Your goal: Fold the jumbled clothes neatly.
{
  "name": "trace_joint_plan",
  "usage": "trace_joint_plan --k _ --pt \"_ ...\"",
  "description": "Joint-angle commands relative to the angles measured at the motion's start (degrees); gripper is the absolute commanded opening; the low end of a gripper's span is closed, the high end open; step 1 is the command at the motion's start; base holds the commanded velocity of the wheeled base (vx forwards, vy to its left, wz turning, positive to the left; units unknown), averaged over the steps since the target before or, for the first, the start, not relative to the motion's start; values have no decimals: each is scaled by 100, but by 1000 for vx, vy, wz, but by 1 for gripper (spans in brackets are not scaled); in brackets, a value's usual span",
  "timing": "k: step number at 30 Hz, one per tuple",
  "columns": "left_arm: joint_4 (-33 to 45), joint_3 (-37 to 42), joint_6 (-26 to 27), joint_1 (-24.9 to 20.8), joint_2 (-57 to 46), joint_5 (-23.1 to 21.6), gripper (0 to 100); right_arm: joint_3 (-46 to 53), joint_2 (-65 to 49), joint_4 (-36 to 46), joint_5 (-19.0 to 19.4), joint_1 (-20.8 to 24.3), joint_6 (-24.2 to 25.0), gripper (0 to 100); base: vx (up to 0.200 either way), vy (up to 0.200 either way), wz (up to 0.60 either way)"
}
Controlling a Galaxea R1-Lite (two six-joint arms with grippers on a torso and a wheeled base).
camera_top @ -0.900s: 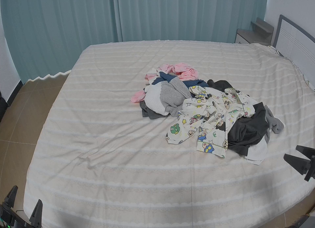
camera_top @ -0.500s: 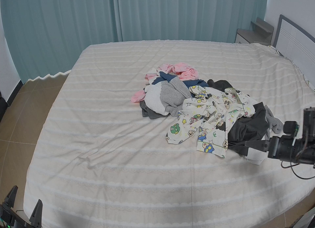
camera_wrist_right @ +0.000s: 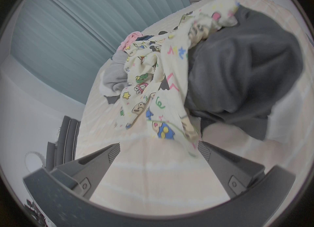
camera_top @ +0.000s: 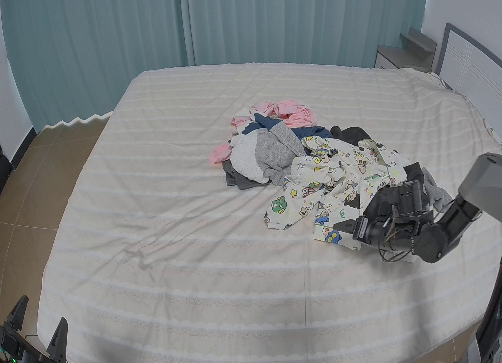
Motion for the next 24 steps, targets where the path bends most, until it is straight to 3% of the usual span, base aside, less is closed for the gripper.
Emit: trace_joint_plan --k 1,11,19,24 --pt "2 101 -4 1 -93 1 100 -894 1254 -261 -337 138 163 100 0 0 0" --pt "2 101 -4 1 -93 1 100 -1193 1079 -253 -548 102 31 100 0 0 0" --pt "2 101 -4 1 -93 1 100 -226 296 -297 -540 67 -259 100 0 0 0" --pt "2 101 -4 1 -93 1 100 -156 323 -481 -557 -47 -496 100 0 0 0"
